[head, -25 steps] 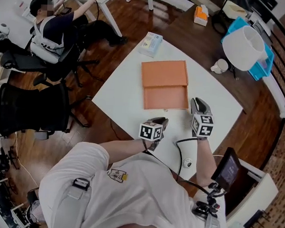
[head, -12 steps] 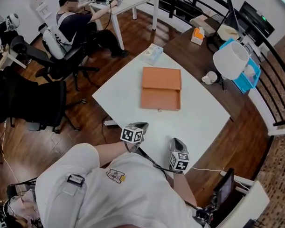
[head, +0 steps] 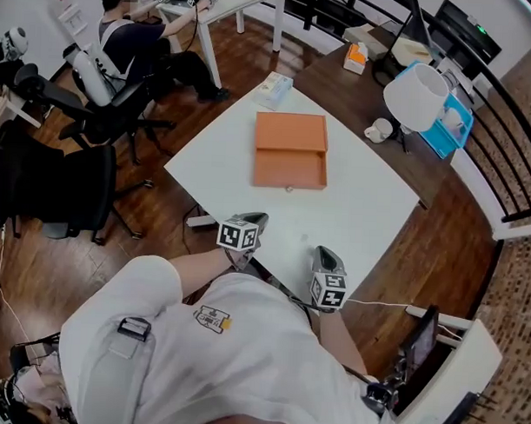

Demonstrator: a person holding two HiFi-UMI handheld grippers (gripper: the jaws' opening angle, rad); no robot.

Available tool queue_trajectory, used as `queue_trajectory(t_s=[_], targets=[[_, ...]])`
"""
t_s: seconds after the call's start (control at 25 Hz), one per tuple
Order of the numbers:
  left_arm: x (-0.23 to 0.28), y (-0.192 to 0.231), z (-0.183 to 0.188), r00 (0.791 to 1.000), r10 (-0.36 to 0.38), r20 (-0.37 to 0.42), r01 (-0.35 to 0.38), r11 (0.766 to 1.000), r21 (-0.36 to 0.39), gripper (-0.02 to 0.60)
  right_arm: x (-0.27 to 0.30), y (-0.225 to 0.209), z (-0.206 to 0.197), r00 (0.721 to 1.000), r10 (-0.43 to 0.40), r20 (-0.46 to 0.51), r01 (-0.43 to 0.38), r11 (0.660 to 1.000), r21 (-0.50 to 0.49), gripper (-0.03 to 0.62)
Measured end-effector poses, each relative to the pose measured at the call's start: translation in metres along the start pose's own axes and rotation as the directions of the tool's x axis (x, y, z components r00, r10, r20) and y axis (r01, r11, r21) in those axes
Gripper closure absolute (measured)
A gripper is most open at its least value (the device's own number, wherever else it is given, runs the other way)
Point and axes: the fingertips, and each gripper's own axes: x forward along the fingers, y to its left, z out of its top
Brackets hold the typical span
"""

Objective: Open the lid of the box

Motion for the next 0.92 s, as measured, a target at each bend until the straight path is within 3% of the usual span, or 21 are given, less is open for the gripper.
queue_trajectory(t_s=[0.32, 0.92], targets=[[0.003, 0.009, 0.012, 1.0, 0.013, 0.023, -0.013, 1.0, 0.013, 0.581, 0.01, -0.006, 0.009, 1.0, -0.004, 0.012, 0.005, 1.0, -0.029, 0.595], [0.004, -0.006, 0.0, 1.0, -0.025, -0.01, 0.025, 0.999, 0.035, 0.581, 0.002, -0.003, -0.003, 0.999, -0.039, -0.011, 0.039, 0.999, -0.018, 0.595]])
